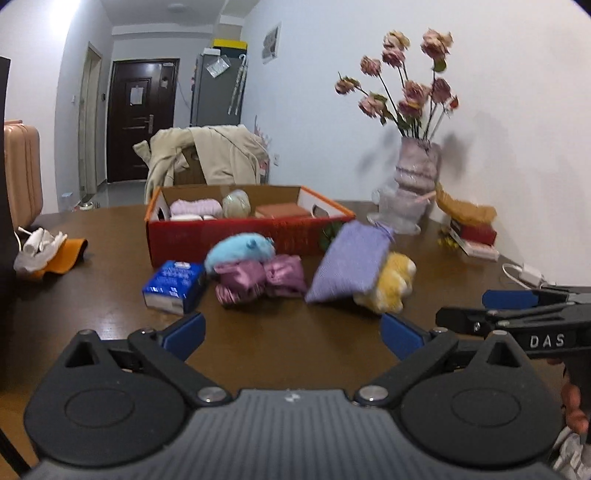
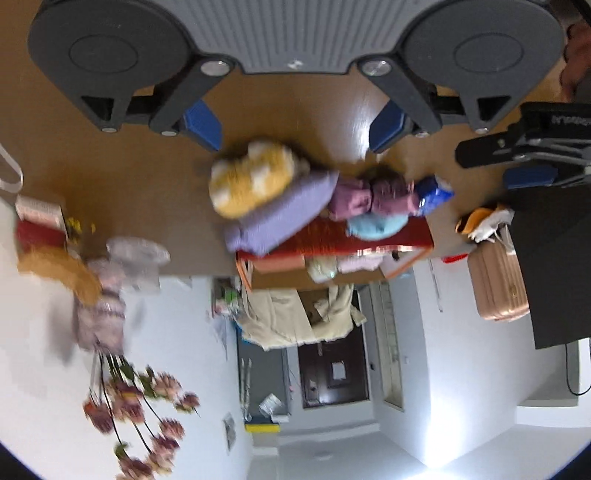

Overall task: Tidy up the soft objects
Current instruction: 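Move the left gripper back to the purple knit pouch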

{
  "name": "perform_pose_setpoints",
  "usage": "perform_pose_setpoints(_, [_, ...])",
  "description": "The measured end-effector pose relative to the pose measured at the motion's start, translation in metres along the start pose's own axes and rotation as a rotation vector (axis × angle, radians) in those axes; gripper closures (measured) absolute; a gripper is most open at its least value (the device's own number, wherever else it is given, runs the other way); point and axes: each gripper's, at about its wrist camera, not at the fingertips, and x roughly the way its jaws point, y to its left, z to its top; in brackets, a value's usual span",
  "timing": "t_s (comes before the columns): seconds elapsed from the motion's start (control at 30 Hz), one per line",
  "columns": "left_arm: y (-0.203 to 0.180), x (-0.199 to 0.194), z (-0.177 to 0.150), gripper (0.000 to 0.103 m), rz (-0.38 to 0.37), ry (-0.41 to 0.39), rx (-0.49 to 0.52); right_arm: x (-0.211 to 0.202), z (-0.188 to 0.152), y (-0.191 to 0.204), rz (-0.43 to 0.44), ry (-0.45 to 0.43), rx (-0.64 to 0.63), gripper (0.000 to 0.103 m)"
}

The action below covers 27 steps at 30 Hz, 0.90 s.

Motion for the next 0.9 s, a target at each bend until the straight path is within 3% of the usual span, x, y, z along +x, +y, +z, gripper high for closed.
perform_pose_setpoints(0.3, [-0.001,-0.002,-0.004,0.000,0.025,-0.008,-0.017,-0.010,-0.004,0.002,-0.025,-0.019,-0.024,0.017])
perform_pose_setpoints(0.6, [0.003,0.053,0.029,0.000,0.077,0.016,-0.077,0.031,0.040,-0.009,-0.024,-0.070,-0.064,0.017])
perform_pose_setpoints(0.73, [0.009,0.092,0.040,0.000,0.021,0.052,-0.196,0.070,0.078,-0.020,0.003,-0.076,-0.068,0.020])
perform_pose_setpoints(0.9, [0.005,0.134,0.038,0.001,-0.093,0.171,-0.284,0.128,0.111,-0.040,0.051,-0.008,-0.047,0.023])
